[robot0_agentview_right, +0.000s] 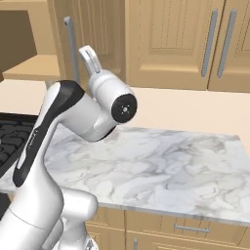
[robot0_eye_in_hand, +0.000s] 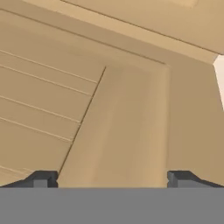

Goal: Open the cabinet and move the ladle to the pot. Then close the cabinet.

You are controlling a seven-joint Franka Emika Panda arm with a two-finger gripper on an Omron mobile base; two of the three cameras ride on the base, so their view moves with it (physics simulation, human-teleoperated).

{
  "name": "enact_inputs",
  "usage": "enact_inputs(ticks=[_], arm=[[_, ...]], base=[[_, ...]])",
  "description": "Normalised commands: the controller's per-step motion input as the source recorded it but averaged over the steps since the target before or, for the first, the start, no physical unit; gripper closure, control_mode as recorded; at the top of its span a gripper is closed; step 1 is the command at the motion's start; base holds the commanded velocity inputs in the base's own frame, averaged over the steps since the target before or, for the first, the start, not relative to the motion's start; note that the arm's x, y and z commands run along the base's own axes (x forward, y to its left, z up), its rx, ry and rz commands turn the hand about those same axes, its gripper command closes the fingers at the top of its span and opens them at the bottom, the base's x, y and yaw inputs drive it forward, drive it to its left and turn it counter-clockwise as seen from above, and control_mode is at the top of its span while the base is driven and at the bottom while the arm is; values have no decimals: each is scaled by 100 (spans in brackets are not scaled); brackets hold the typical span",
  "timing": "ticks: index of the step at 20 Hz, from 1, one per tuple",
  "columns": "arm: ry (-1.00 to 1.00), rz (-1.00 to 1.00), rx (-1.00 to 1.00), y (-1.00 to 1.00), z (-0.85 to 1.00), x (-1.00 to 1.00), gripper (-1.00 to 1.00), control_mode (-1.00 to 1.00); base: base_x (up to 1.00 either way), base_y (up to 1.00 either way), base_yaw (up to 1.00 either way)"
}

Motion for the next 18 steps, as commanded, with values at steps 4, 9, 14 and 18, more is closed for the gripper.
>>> enact_inputs(ticks=[4,9,14,18], arm=[[0,0,8,50,0,65,-100,-100],[0,0,7,44,0,82,-100,-100],[0,0,6,35,0,77,-100,-100],[0,0,4,31,0,76,-100,-100]], base=[[0,0,0],[0,0,0],[0,0,0],[0,0,0]])
